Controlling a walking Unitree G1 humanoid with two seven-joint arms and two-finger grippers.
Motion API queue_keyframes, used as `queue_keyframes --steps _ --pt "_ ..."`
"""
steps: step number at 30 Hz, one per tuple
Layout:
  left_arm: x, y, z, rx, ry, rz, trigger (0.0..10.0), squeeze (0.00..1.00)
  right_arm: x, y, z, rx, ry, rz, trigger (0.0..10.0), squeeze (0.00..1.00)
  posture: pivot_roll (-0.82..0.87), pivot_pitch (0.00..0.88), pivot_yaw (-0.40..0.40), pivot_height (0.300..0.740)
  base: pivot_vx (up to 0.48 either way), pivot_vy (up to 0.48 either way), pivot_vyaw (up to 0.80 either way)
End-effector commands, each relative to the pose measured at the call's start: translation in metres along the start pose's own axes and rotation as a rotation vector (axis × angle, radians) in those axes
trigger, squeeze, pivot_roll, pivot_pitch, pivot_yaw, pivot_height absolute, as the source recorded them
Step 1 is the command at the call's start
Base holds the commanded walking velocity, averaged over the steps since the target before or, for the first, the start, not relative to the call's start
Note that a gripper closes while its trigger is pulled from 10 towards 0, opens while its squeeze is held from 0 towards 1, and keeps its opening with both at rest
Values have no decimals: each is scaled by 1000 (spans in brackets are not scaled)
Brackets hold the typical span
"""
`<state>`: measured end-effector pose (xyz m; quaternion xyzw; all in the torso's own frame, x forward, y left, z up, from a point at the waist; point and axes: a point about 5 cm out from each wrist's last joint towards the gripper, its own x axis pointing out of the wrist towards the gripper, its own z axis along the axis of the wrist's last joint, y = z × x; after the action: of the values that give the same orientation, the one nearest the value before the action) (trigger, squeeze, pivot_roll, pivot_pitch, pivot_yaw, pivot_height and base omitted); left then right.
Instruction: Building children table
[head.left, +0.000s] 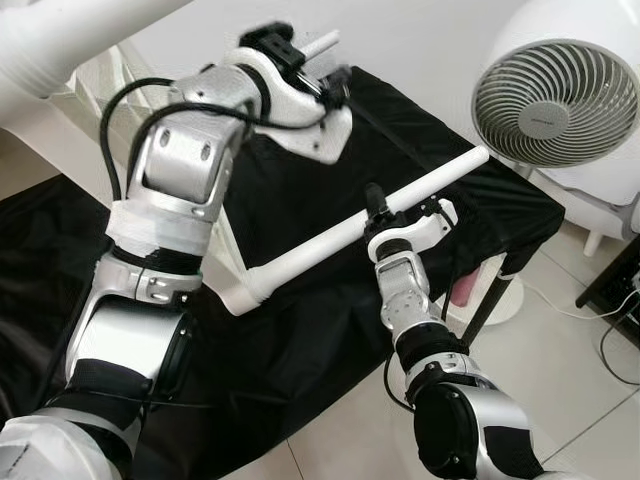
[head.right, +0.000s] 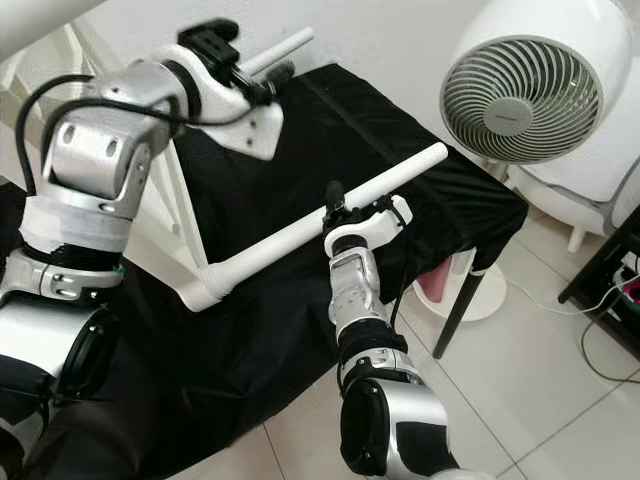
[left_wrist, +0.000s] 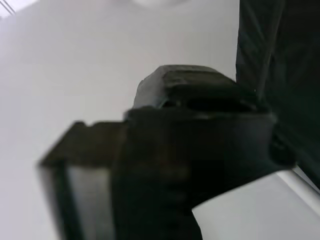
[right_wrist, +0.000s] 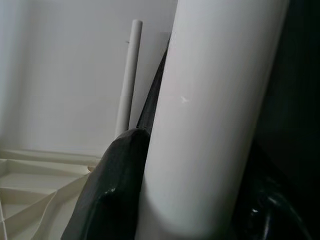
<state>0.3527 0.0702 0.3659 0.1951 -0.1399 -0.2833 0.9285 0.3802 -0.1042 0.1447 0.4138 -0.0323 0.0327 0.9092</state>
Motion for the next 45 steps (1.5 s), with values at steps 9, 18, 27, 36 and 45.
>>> queue_keyframes --steps 9,18,27,36,45 --pt "-21 -25 -17 99 52 -300 10000 0 -60 -87 -56 -214 335 -227 10000 1000 151 162 98 740 0 0 0" --pt "-28 -45 -31 211 80 -456 10000 0 -57 -90 -48 -227 318 -219 10000 0 152 160 87 740 0 0 0" --pt "-25 -69 -63 403 149 -602 10000 0 -57 -94 -41 -223 283 -214 10000 0 145 162 96 740 0 0 0" --pt "-14 -81 -85 482 206 -627 10000 0 -56 -89 -36 -194 216 -173 10000 0 133 185 135 740 0 0 0" --pt "5 -94 -118 507 319 -565 10000 0 -56 -74 -25 -183 122 -91 10000 0 109 243 159 740 0 0 0"
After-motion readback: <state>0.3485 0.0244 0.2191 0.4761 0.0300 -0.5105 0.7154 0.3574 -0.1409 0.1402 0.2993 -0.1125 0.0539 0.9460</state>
